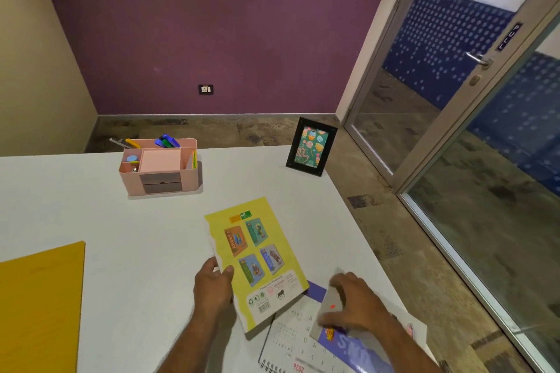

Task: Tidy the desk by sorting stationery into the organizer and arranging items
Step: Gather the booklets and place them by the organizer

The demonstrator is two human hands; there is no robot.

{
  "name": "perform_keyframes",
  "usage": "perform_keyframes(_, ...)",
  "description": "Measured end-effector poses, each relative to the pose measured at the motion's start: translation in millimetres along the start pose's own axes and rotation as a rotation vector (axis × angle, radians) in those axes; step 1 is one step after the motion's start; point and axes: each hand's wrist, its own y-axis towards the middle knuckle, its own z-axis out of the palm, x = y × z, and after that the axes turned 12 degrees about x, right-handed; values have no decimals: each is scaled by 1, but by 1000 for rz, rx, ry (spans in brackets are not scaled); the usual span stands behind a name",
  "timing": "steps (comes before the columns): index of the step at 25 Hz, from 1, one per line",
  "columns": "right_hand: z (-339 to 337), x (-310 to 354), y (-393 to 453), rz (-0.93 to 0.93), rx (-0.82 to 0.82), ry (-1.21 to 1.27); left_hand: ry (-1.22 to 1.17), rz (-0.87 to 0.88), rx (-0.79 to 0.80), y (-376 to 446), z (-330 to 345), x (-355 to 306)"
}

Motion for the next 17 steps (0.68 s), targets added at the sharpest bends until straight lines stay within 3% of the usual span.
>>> perform_keyframes(3,15,3,-16,75,125,-363,22,-3,-43,-4,-13,0)
perform_keyframes(10,18,23,-35,66,103,-395,36,-1,-62,-13,-35,7)
perform_keyframes(17,0,67,-47,101,-308,-412,22,15,-71,-17,-53,6)
